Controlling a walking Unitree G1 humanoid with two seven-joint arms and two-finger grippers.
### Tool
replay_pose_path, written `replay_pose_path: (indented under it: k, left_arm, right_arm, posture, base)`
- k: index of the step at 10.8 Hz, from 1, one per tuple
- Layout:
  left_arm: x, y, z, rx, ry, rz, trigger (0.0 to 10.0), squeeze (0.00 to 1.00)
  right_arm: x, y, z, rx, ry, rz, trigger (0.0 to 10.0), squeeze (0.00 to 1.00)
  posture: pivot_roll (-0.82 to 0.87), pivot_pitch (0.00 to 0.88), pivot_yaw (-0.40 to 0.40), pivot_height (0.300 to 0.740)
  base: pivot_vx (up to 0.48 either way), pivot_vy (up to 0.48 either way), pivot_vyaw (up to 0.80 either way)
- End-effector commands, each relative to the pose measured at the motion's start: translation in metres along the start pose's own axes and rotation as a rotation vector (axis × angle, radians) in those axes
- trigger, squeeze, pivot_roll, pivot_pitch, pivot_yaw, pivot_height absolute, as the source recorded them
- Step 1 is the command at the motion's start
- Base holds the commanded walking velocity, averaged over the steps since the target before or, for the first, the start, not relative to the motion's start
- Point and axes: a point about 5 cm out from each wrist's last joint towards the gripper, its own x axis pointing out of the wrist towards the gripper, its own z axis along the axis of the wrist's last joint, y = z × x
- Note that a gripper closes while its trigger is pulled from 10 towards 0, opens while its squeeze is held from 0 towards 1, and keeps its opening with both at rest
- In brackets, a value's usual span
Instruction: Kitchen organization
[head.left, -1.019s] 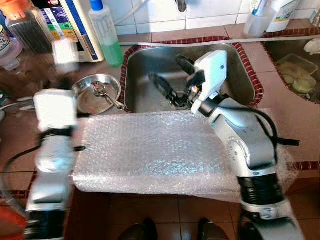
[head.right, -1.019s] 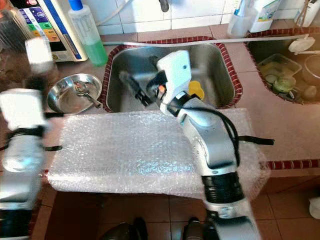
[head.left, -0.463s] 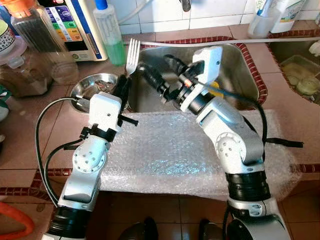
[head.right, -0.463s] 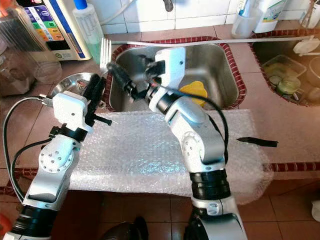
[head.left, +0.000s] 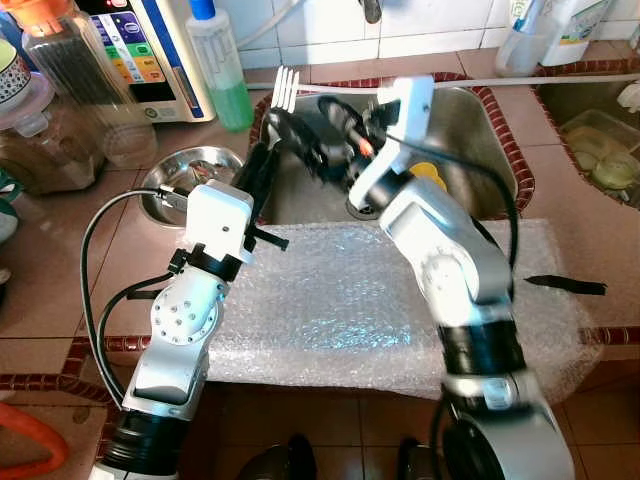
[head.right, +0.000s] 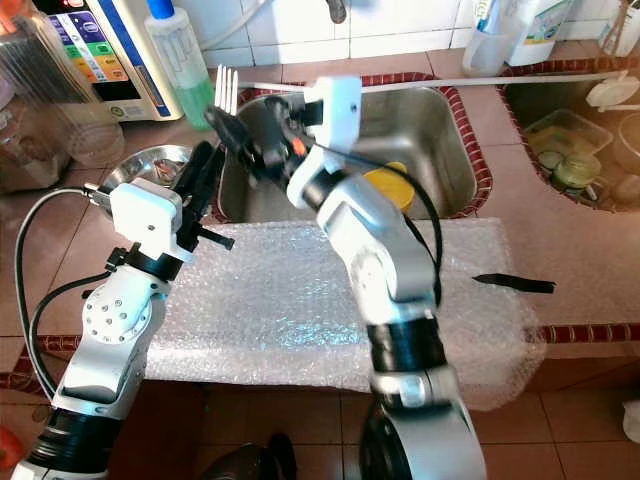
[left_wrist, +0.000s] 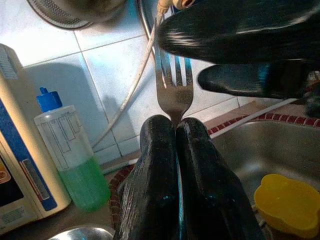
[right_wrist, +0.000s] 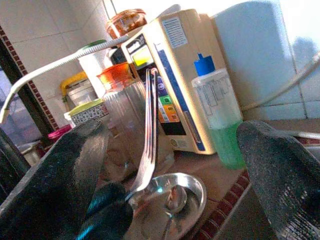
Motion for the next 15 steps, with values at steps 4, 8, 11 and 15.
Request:
replay_pose_path:
  k: [4,8,11,15]
  left_arm:
    - [-0.007,-0.008,0.000,-0.023,-0.003,-0.050,0.0,0.00]
    - [-0.008,-0.009,-0.004,-0.022,0.009,-0.059,0.0,0.00]
    - [-0.008,-0.007,-0.005,-0.016,0.013,-0.056,0.0,0.00]
    - [-0.009,-0.009,-0.003,-0.024,0.006,-0.065,0.0,0.00]
  right_arm:
    - [0.010,0.007,-0.003,0.065,-0.014,0.045,0.0,0.00]
    - [0.006,0.001,-0.010,0.074,0.028,-0.014,0.0,0.00]
    - [0.003,-0.006,-0.015,0.087,0.065,-0.065,0.0,0.00]
    - [0.002,-0.009,-0.022,0.128,0.107,-0.078,0.0,0.00]
  posture:
    - [-0.14,0.209,0.144,0.740]
    - [-0.15,0.212,0.148,0.740]
    - [-0.15,0.208,0.151,0.740]
    - [-0.14,0.210,0.147,0.740]
  base:
    - [0.000,0.000,0.00]
    - [0.000,0.000,0.00]
    - [0.000,0.000,0.00]
    - [0.000,0.000,0.00]
